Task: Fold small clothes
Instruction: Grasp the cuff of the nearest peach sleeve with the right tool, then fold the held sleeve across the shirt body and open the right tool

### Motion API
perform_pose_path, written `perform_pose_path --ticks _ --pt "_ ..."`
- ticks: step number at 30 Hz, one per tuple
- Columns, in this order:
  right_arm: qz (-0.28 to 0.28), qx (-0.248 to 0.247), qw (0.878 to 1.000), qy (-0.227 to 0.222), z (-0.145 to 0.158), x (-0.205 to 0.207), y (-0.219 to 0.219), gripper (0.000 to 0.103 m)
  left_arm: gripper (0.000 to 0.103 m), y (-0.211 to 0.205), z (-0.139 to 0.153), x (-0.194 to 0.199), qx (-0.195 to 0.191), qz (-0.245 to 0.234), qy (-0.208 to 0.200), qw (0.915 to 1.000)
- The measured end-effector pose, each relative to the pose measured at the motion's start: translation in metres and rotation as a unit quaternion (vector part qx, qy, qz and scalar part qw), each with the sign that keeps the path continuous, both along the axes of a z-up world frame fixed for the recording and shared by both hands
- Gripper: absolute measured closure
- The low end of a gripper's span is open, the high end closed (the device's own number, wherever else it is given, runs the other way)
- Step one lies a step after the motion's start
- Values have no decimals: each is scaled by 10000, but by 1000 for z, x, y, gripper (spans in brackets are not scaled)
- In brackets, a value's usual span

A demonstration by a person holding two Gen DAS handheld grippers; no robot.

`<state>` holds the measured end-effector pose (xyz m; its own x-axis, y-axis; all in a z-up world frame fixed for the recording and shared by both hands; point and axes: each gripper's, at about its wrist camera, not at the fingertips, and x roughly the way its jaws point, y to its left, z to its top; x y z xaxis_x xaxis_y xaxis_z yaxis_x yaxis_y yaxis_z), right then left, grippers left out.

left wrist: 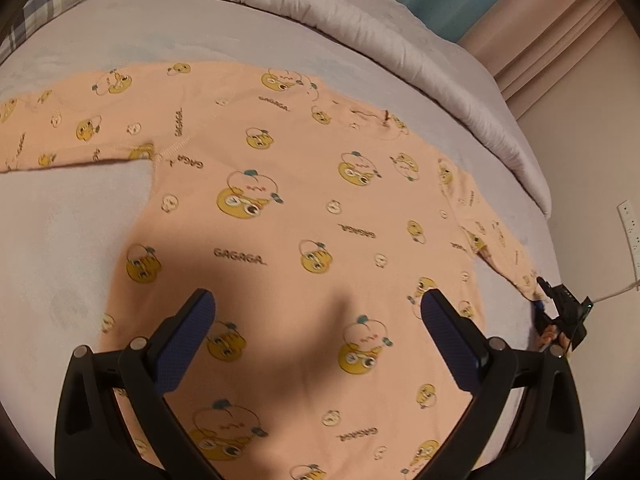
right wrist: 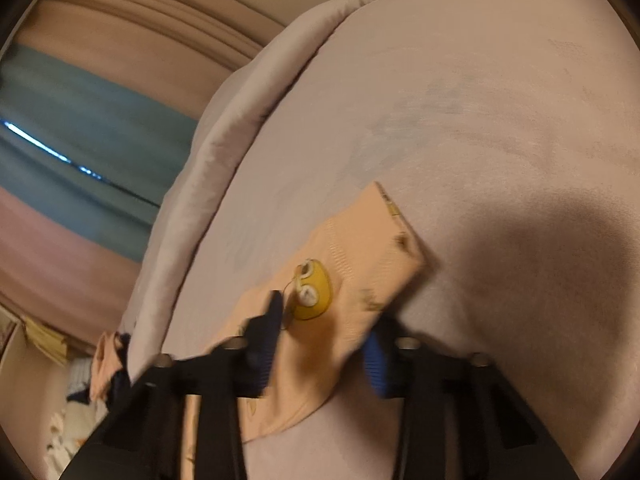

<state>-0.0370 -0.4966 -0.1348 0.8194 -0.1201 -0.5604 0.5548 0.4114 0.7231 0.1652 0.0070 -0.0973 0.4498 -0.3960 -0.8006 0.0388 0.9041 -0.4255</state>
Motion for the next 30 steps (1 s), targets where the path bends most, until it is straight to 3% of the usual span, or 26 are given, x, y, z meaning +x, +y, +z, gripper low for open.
perform_pose_path --ticks 1,5,8,11,15,18,20,24,30 --pt "-31 -10 10000 80 1 7 -6 92 0 2 0 0 24 7 -4 10000" --pt "128 -336 9993 132 19 17 8 95 0 15 2 -2 86 113 -19 9999" --pt "589 -930 9939 31 54 31 38 96 0 30 5 -5 128 249 -37 9996" --pt "1266 -1709 9771 -94 101 49 90 96 0 54 11 -10 118 474 -89 9988" --pt "2225 -2480 9428 -137 150 86 184 96 0 84 15 -18 48 740 -127 9972" --pt "2821 -2722 9199 -118 162 121 252 96 0 108 18 -24 36 895 -144 9959" --pt "3066 -3031 9023 12 160 138 293 96 0 125 18 -28 50 995 -156 9949" --pt "3659 -3721 8526 293 140 177 394 96 0 154 15 -34 61 1153 -123 9932" --pt "4262 -4363 7899 626 98 197 490 96 0 175 6 -34 98 1289 -30 9916"
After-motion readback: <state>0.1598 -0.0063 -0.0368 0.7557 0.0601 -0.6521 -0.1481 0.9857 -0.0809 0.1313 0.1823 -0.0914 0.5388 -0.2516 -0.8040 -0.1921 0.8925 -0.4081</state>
